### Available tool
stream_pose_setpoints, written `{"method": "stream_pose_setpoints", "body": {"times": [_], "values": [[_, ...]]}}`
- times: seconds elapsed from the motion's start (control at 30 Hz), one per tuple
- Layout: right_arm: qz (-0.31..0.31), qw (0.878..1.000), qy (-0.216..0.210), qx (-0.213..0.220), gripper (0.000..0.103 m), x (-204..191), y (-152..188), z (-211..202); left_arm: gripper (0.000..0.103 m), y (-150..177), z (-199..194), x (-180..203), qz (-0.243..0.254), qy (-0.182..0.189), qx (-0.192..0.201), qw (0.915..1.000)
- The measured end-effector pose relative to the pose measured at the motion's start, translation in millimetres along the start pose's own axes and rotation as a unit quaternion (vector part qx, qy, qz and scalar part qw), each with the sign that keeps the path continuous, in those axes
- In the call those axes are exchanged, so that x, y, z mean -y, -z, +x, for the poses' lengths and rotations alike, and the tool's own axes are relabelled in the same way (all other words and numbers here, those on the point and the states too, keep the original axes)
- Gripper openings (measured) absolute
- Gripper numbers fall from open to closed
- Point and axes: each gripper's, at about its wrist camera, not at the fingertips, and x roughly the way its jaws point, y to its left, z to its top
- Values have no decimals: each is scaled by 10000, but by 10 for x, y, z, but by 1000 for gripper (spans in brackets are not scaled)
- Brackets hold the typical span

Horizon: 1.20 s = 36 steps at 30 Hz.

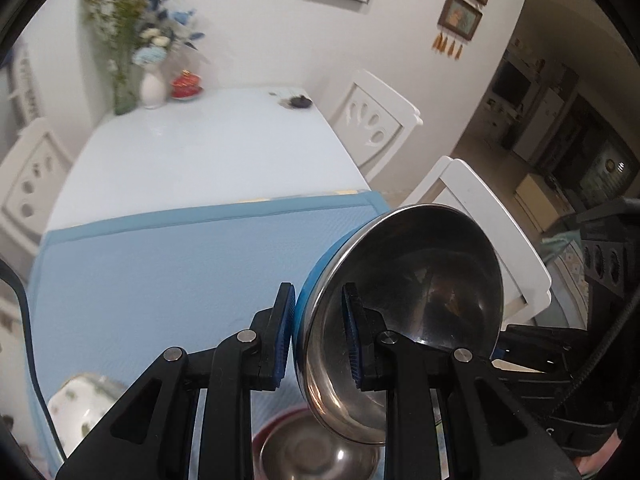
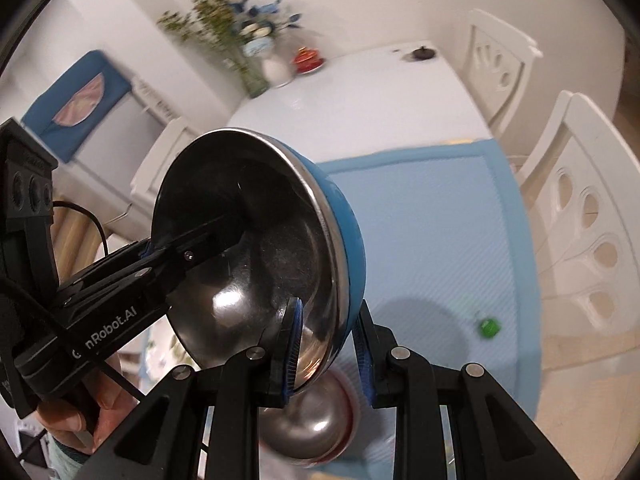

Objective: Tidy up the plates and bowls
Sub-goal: 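Lift the blue steel bowl with both grippers and carry it over the nested bowls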

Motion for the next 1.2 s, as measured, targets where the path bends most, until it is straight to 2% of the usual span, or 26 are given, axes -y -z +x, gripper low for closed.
{"method": "stream_pose_setpoints", "body": {"times": [0.1,0.23,0.47,0.6,0.8,1.03,1.13,1.2], "values": [[-167,9997,-149,-76,24,-153,155,-47,20,201,-233,-28,-161,-94,120,9998],[-355,9987,-219,-277,24,-226,391,-18,20,534,-334,-89,-511,-123,56,9986],[-442,9940,6,-996,24,-122,826,383,20,1166,-36,-101,-849,-311,-401,9951],[-465,9908,177,-1258,24,-45,921,557,20,1381,132,-68,-932,-508,-587,9926],[-365,9887,251,-1430,24,48,925,687,20,1519,255,-57,-996,-548,-807,9902],[-367,9886,326,-1426,24,51,957,675,20,1555,254,7,-662,-747,-904,9909],[-311,9887,313,-1435,24,67,982,668,23,1578,249,-34,-707,-742,-979,9899],[-281,9887,337,-1436,24,90,982,666,26,1584,227,-33,-621,-930,-990,9888]]}}
